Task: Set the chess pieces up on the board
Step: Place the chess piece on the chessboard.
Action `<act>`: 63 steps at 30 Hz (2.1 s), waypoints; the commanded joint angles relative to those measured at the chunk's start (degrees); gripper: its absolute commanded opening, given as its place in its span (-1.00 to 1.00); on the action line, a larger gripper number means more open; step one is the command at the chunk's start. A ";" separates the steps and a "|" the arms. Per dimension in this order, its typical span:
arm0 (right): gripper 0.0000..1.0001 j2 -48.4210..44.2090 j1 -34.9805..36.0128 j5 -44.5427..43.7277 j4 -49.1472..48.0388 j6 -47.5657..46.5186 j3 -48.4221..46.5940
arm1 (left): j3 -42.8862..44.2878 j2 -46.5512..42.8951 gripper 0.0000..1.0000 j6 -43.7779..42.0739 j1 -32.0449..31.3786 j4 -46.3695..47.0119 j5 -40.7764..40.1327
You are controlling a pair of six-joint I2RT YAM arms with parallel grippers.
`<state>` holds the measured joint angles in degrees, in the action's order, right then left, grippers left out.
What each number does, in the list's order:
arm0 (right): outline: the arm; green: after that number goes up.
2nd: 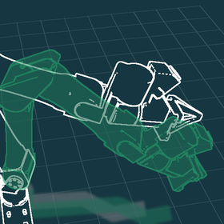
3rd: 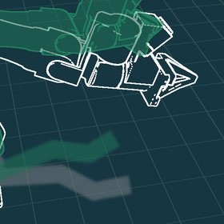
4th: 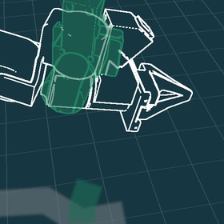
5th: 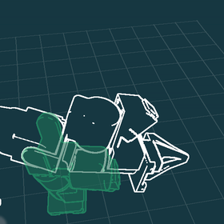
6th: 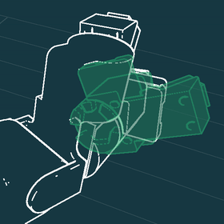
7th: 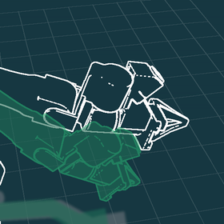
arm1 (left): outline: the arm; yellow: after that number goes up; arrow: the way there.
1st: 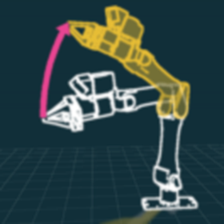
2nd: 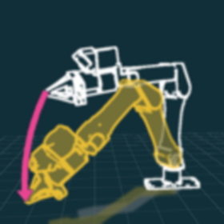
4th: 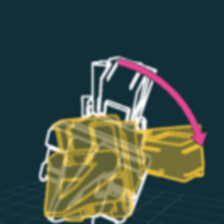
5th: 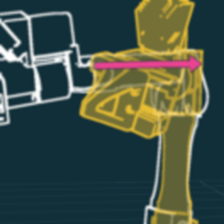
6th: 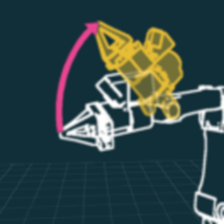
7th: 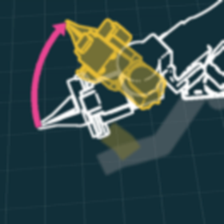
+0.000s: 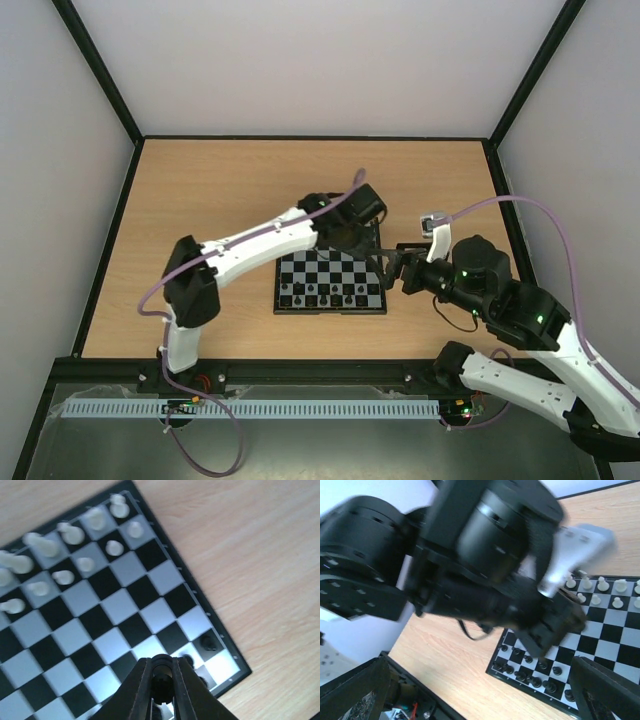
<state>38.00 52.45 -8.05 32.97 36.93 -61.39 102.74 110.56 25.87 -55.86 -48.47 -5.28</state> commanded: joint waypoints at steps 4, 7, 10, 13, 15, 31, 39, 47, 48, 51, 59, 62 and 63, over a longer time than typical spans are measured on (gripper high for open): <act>0.97 -0.97 -0.27 3.76 1.26 1.26 -3.12 | 8.86 8.48 -0.74 -0.82 -6.15 -5.70 1.04; 0.97 -1.06 -0.32 3.79 1.39 1.27 -3.34 | 9.14 10.10 -0.73 -0.91 -7.89 -6.04 1.56; 0.97 -1.24 -0.33 4.17 1.16 1.11 -3.83 | 8.17 11.16 -0.73 -0.85 -9.46 -5.92 1.66; 0.97 -1.67 -0.33 5.33 0.13 0.81 -4.35 | 5.58 11.63 -0.73 -0.79 -10.75 -4.48 2.47; 0.97 -1.72 -0.33 5.36 -0.06 0.63 -4.80 | 3.49 11.93 -0.73 -0.61 -11.30 -3.15 3.31; 0.97 -3.46 -0.30 4.56 -1.88 0.39 -4.68 | 2.10 16.01 -0.72 -0.36 -13.23 1.00 5.26; 0.97 -3.72 -0.33 4.11 -1.26 0.30 -4.43 | 2.04 17.70 -0.72 -0.34 -12.61 1.21 3.35; 0.97 -3.96 -0.33 3.77 -1.07 0.16 -3.81 | 1.81 17.67 -0.72 -0.41 -11.86 1.92 2.38; 0.97 -3.98 -0.29 3.75 -1.07 0.16 -3.71 | 1.78 17.68 -0.72 -0.43 -11.83 2.03 2.26; 0.97 -3.90 -0.31 3.62 -1.08 0.16 -3.52 | 1.31 17.72 -0.72 -0.43 -11.67 2.60 2.37; 0.97 -3.81 -0.32 3.51 -1.14 0.17 -3.14 | -0.76 16.87 -0.68 -0.34 -11.29 3.66 2.55; 0.97 -3.81 -0.27 3.64 -1.25 0.23 -2.96 | -1.30 16.62 -0.62 -0.23 -11.16 3.98 2.64; 0.97 -3.81 -0.32 3.71 -1.38 0.14 -2.80 | -1.29 16.55 -0.60 -0.21 -11.12 3.99 2.71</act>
<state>34.81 52.45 -3.95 32.67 37.71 -64.88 102.69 127.31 25.71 -67.53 -43.99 -2.33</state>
